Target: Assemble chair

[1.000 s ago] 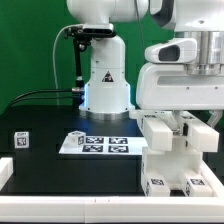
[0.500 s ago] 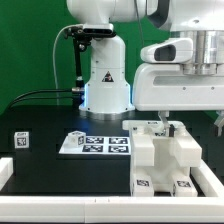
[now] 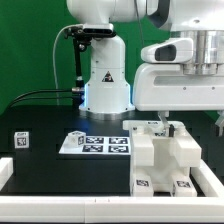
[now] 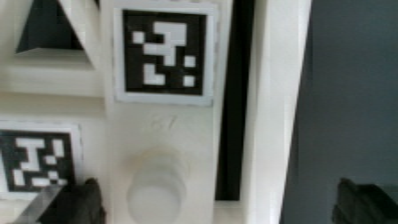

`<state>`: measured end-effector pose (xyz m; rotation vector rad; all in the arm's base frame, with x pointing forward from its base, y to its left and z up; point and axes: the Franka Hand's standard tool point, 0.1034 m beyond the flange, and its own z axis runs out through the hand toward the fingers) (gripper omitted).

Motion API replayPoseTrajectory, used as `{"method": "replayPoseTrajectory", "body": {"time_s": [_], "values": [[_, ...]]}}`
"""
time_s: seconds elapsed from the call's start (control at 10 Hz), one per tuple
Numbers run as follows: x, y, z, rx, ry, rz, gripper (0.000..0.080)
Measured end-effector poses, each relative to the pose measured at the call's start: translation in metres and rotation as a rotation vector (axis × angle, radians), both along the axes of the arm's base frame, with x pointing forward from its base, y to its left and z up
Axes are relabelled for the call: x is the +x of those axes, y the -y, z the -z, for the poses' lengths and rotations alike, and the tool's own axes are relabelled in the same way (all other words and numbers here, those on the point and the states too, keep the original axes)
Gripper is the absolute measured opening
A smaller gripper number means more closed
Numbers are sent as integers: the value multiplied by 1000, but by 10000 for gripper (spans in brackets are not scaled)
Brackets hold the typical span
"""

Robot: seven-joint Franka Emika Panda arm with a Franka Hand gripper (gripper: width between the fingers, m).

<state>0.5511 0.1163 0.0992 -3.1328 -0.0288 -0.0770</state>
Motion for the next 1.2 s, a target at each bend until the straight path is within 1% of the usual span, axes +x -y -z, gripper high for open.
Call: {"method": "replayPoseTrajectory", "body": {"time_s": [0.4, 0.5, 0.6, 0.8, 0.9, 1.0, 1.2], "values": [[2, 0, -1, 0, 2, 0, 649], [2, 1, -3, 0, -4, -4, 649], [5, 5, -15, 0, -18, -19, 649], [11, 19, -46, 4, -45, -42, 649], [16, 22, -58, 8, -43, -38, 649], [18, 23, -58, 8, -40, -37, 649], [16, 23, -54, 6, -44, -39, 649]]}}
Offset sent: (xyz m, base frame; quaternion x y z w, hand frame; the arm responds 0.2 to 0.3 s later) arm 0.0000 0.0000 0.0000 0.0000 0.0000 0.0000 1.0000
